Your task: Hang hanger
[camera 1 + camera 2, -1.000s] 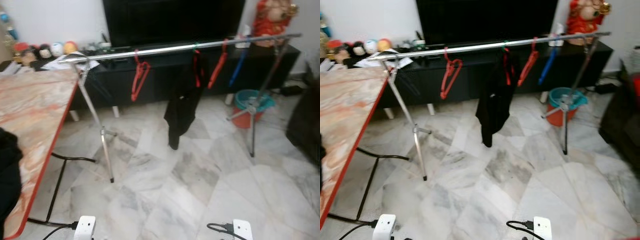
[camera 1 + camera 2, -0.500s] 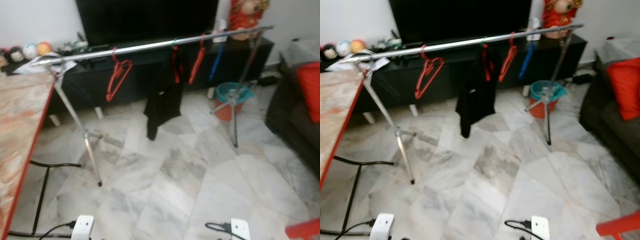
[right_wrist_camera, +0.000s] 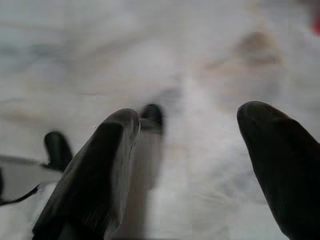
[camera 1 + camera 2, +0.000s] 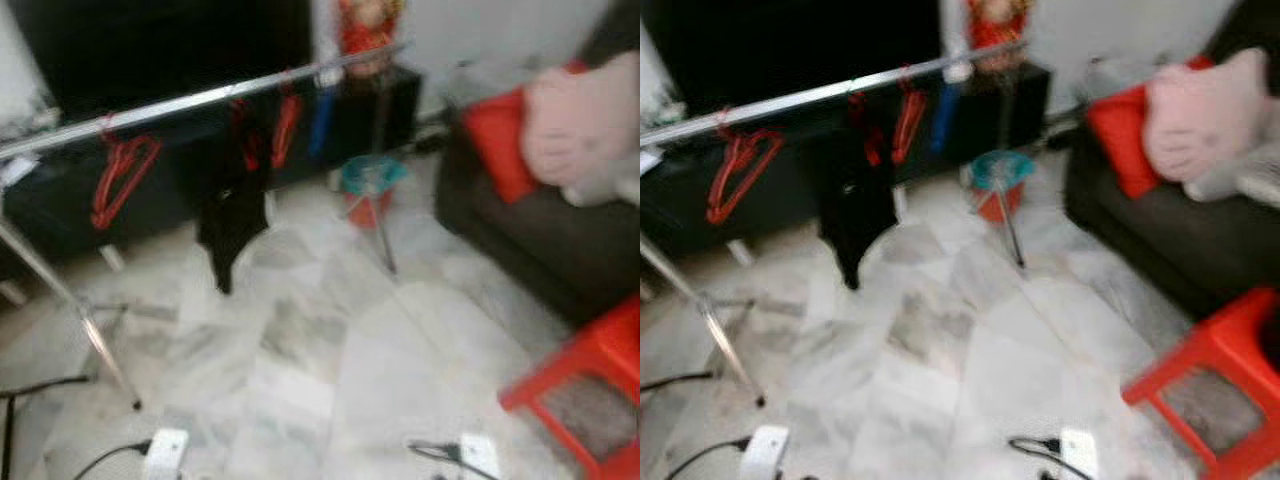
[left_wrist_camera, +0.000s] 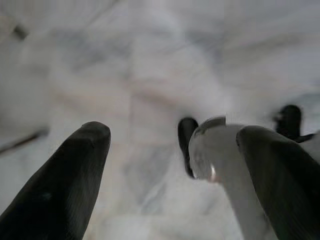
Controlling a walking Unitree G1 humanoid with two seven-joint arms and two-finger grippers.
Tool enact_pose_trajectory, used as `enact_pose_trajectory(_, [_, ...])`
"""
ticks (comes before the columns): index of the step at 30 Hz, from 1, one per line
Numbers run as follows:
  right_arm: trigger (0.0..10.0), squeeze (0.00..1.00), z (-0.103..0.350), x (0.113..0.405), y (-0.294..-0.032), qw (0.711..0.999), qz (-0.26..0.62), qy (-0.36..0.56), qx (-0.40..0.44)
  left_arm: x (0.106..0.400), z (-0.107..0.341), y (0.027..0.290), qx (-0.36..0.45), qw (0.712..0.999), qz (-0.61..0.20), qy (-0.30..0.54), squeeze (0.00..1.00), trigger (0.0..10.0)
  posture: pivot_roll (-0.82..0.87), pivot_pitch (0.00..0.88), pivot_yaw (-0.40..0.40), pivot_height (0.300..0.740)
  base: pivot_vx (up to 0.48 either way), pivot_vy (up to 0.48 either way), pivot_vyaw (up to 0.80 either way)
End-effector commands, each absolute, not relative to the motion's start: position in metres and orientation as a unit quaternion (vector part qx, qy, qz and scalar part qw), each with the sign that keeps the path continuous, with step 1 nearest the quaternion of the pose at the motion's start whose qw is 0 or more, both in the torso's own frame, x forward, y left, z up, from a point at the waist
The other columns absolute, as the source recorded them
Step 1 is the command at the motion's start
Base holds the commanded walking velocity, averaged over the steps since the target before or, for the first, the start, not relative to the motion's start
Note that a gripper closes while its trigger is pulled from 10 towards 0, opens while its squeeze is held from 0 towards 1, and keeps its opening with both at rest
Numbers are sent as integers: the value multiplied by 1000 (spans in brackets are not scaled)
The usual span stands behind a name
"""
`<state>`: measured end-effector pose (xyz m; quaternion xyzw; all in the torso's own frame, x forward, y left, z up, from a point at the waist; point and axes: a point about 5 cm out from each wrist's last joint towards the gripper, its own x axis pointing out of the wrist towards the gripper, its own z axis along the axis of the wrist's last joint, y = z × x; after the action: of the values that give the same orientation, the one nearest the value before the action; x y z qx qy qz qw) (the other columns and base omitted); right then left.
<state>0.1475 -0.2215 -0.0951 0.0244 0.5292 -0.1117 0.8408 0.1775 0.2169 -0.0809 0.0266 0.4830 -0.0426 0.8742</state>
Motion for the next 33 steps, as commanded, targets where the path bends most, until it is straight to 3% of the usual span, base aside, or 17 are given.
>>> enact_pose_trajectory(1, [10000,0,-96,152,-207,844,-99,526,39,175,-80,228,39,870,-33,490,0,10000,79,0,41,732,0,0,-681])
enact_pose_trajectory(33, [10000,0,-95,154,-207,844,-97,526,39,178,-79,228,41,873,-35,484,0,10000,85,0,38,732,0,0,-669])
